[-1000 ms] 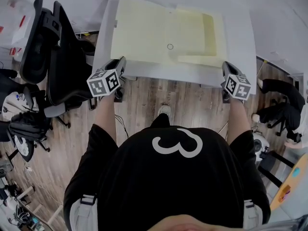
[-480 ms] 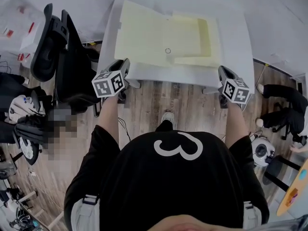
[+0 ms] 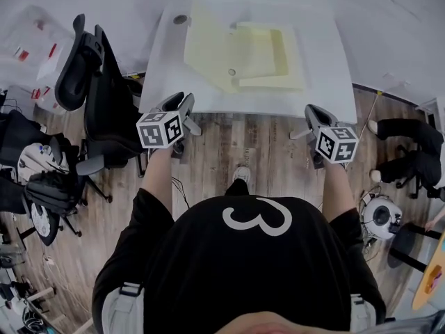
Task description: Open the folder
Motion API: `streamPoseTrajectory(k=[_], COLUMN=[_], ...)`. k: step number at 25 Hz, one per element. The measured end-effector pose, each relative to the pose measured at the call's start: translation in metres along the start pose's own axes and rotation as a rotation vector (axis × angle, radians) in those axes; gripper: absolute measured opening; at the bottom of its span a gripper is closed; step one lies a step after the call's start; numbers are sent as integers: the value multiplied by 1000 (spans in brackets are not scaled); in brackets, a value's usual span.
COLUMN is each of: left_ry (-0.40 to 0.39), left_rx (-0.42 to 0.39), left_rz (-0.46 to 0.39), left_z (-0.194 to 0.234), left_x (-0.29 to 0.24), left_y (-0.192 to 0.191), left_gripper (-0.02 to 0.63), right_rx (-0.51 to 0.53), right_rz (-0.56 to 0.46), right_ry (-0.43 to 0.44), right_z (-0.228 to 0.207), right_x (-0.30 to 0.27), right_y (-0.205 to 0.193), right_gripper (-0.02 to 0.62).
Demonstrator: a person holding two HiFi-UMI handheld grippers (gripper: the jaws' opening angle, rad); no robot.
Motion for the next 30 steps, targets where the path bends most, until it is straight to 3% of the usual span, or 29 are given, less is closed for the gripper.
streamPoseTrajectory(k=[9,13,18,23,30], left_ry=[-165,-282,-416,-529,-582], left_rx=[-76,-99,-208,-254,-241], left_rz=[-21,-37,-38,-85,-97], left_z=[-96,-146,-205,-240,-254], left_x=[69,102,145,182,197], left_y=[-48,-73,-89,-92,-97], left_gripper=[112,110,109,81,29], right_rx=[128,121,109,119,98], right_rz=[-125,-199,-275,-318,-362], right_ry=[110,251,372,433,457], right_z=[54,86,120,141,146], right_x=[101,142,188,217,239], right_y=[3,4,13,23,20], right_gripper=[25,25,25,23,23])
Point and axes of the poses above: the fingertips, and each gripper's own axes: x backward along the fingers, z to its left, y out of its top, the point moved 10 cm from there along x, backward along the fingers, and after that the axes turned 11 degrees about x, right-handed, at the moved point
